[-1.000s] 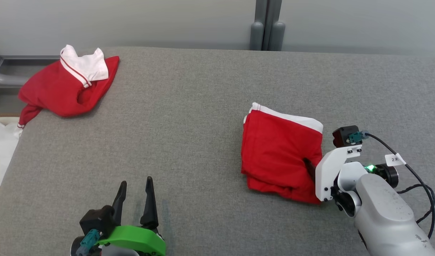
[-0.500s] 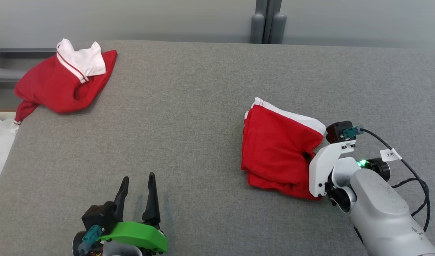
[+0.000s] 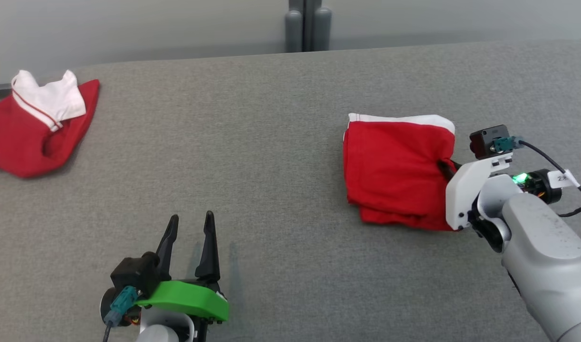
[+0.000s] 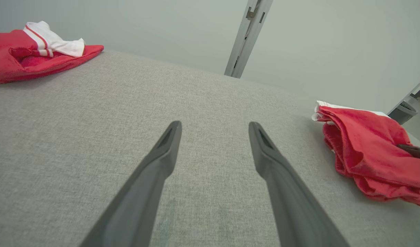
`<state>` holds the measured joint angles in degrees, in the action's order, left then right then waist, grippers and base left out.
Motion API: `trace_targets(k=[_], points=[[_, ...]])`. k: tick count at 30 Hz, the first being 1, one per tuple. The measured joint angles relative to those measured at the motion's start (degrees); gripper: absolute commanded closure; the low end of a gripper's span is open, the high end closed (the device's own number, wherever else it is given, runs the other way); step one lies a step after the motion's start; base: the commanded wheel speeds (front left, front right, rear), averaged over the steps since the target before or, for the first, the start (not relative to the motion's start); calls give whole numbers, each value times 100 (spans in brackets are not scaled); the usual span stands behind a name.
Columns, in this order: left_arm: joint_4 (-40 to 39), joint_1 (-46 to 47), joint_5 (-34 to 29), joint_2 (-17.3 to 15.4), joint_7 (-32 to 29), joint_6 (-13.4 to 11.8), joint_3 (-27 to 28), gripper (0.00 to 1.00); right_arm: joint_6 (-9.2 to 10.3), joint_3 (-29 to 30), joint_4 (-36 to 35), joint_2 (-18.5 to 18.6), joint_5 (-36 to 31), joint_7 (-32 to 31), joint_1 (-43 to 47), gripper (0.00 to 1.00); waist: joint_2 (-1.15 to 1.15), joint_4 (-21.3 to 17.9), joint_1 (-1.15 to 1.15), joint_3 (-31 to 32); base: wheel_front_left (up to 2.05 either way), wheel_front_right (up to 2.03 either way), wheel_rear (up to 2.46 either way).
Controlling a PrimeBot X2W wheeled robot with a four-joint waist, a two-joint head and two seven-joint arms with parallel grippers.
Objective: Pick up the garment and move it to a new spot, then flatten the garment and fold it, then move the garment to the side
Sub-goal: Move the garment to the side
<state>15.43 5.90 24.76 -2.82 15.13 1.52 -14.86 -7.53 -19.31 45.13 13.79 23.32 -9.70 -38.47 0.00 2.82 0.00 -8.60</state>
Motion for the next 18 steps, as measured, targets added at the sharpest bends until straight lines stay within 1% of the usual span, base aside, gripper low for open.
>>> trace_targets(k=[4,6,14,18], points=[[-114,96,-80,1,0,33,-56,0,0,134,-85,268,-30,107,-84,100,0,-367,0,-77,0,0,0],[-125,169,-133,-1,0,47,-75,0,0,248,-102,314,-26,170,-107,100,0,-564,0,-128,0,0,0],[-104,556,-371,-166,-79,82,-205,0,0,605,-41,223,-18,457,-142,100,0,-1436,0,-448,0,0,0],[-104,671,-424,-212,-143,99,-271,0,0,715,62,144,-20,605,-159,100,0,-1799,0,-648,0,0,0]])
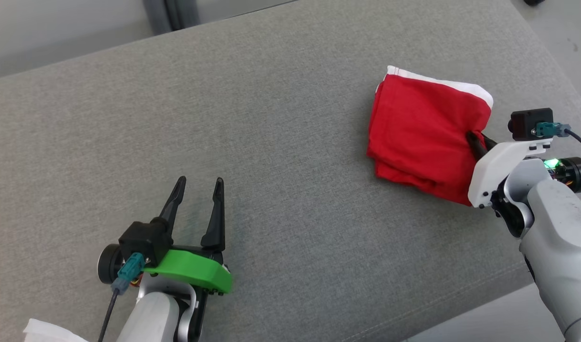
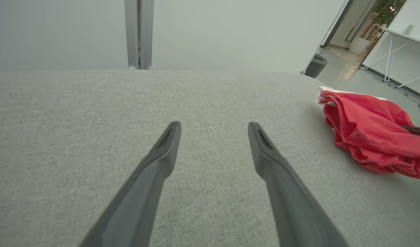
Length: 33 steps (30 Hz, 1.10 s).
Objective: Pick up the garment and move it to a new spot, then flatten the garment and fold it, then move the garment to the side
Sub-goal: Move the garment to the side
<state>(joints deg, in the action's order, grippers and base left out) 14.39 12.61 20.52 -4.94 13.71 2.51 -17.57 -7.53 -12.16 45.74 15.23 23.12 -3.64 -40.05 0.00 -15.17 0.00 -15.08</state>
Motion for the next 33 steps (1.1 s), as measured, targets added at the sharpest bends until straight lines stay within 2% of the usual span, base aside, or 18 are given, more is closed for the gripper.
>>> trace_targets(k=[5,11,24,33], points=[[-41,92,-20,-43,-41,1,-62,0,0,114,142,-29,1,74,-162,100,0,-238,0,-297,0,0,0],[-213,193,-51,-105,-76,-27,-76,0,0,157,325,201,-64,40,-623,100,0,-227,0,-631,0,0,0],[-672,455,-235,-187,-129,-96,-209,0,0,134,738,1444,-471,-243,-1943,100,0,450,0,-1281,0,0,0],[-845,538,-291,-210,-127,-102,-302,0,0,209,1211,1915,-660,-298,-2510,100,0,846,1,-1677,0,0,0]])
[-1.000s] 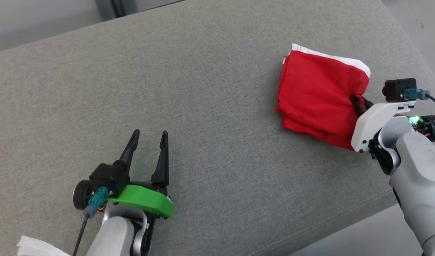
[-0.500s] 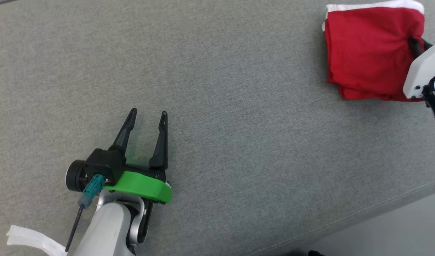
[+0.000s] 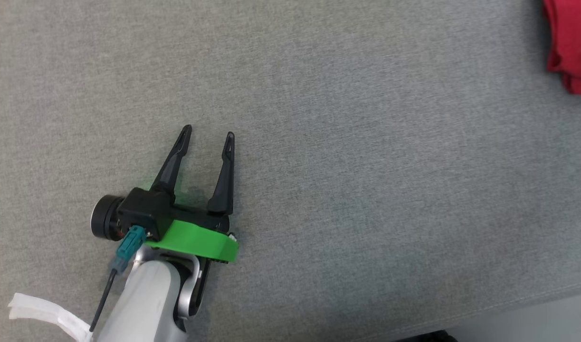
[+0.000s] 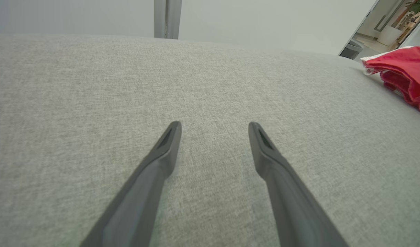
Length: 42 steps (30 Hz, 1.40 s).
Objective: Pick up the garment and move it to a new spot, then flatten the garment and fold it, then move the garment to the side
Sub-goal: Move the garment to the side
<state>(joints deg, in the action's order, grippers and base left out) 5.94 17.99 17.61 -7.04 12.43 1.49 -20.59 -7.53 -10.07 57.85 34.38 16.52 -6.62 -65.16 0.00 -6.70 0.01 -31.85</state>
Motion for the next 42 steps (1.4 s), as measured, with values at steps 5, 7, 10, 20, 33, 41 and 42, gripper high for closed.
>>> trace_targets(k=[5,7,10,20,33,41,42], points=[[-81,26,-8,-1,0,-41,-23,0,0,240,197,-4,-220,259,-147,0,0,115,0,-167,0,0,0],[-104,28,-10,-1,3,-49,-35,0,0,385,290,-9,-383,441,-200,0,0,140,0,-207,0,0,0],[-105,29,-8,-3,21,-57,-41,0,0,516,412,-103,-524,613,-232,0,0,138,-1,-204,0,0,0],[165,41,77,-44,51,-56,-9,0,0,602,391,-453,-635,1050,-239,0,0,44,0,37,0,0,0],[961,182,379,-63,225,-45,407,0,0,520,48,-1410,-891,1868,177,0,0,84,0,911,0,0,0],[1369,-224,563,83,253,-24,745,0,0,771,-242,-2201,-1112,2138,1280,0,0,221,-1,1640,0,0,0],[1372,-305,564,87,254,-24,812,0,0,812,-326,-2332,-1133,2156,1461,0,0,244,-1,1737,0,0,0]])
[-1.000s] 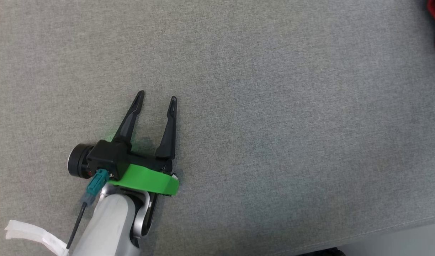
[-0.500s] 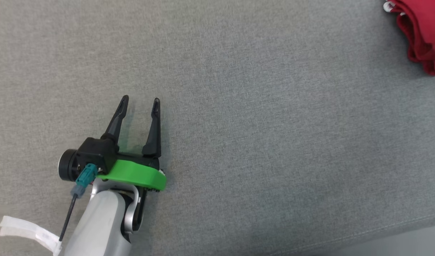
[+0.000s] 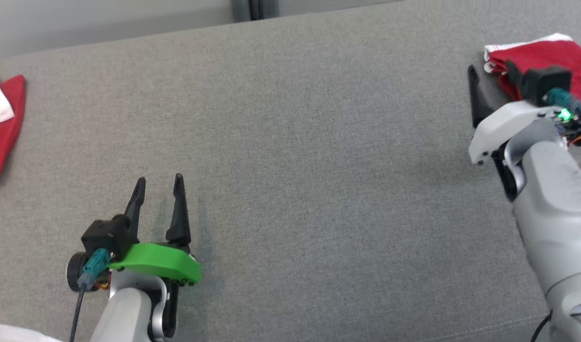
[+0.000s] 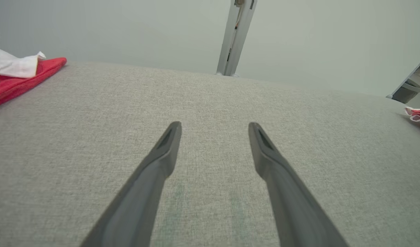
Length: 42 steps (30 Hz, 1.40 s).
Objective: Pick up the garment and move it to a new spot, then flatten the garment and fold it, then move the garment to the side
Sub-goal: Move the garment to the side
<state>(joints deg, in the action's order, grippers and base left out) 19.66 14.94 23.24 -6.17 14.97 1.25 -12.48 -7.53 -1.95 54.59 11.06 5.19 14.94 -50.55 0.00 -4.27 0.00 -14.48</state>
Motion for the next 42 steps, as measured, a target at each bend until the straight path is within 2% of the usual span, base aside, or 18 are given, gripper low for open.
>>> trace_targets(k=[6,10,13,16,24,31,42], points=[[0,-520,-8,48,0,27,326,0,0,265,-846,-564,-140,7,1040,0,0,112,0,495,0,0,0],[-58,-861,-8,124,7,45,491,0,0,455,-1507,-748,-318,7,1861,0,0,166,0,789,0,0,0],[-96,-1078,-8,179,7,75,543,0,0,502,-1892,-818,-381,7,2429,0,0,197,0,985,0,0,0],[-119,-1276,-8,223,8,85,567,0,0,411,-2193,-818,-25,5,2923,0,0,223,0,1169,0,0,0],[-233,-1597,-64,301,8,94,538,0,0,253,-2934,-826,154,7,3982,0,0,256,0,1520,0,0,0],[-345,-1812,-65,319,15,81,536,0,0,223,-3337,-825,151,7,4353,0,0,201,0,1596,0,0,0],[-364,-1870,-59,325,16,71,513,0,0,266,-3463,-825,215,7,4413,0,0,194,0,1624,0,0,0]])
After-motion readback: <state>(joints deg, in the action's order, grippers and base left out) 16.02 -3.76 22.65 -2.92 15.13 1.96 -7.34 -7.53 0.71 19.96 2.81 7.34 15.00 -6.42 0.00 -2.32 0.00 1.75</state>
